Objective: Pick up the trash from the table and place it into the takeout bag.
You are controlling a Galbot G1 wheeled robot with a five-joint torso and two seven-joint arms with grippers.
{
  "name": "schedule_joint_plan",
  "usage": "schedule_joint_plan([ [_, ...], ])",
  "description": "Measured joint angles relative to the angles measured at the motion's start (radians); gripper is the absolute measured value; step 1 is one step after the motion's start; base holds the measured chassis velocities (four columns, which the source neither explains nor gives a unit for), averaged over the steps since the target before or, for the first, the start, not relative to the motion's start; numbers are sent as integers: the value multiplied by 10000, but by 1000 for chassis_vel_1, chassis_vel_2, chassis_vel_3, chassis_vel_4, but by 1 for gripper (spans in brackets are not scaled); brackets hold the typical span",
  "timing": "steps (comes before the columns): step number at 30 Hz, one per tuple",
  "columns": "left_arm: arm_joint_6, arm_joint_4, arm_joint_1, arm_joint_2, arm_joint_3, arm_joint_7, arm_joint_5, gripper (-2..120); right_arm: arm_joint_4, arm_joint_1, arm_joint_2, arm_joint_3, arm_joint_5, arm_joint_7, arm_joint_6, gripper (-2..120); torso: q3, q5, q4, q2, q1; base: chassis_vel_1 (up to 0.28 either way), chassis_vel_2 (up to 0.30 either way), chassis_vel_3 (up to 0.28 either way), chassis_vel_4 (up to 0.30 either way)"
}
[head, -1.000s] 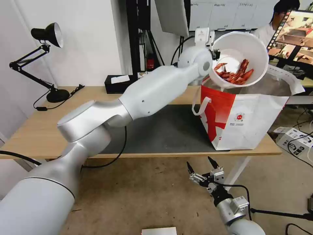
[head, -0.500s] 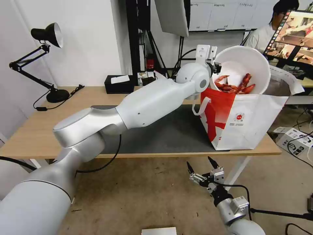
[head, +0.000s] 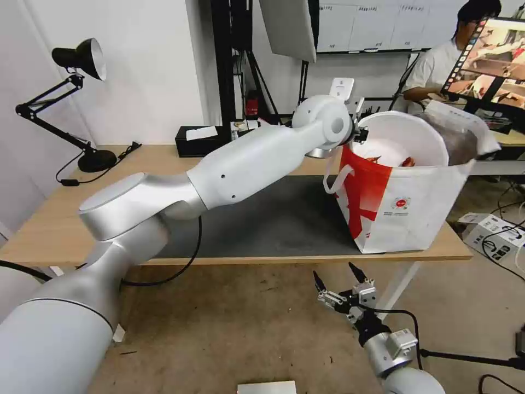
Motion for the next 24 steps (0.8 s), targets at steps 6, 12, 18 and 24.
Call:
schedule_joint_plan([
  [6, -4, -108, 86, -36, 5, 106, -76, 20, 0, 0, 0, 0, 0, 0, 0, 100, 0, 0, -1, 1, 0, 0, 0, 0, 0],
  [12, 7, -166, 65, -48, 17, 104, -243, 38, 0, 0, 0, 0, 0, 0, 0, 100, 0, 0, -1, 1, 0, 0, 0, 0, 0],
  [18, 84, -230, 63, -20, 25, 60, -366, 61, 0, 0, 0, 0, 0, 0, 0, 100, 0, 0, -1, 1, 0, 0, 0, 0, 0],
  [24, 81, -355, 82, 13, -3, 52, -374, 84, 0, 0, 0, 0, 0, 0, 0, 100, 0, 0, -2, 0, 0, 0, 0, 0, 0],
])
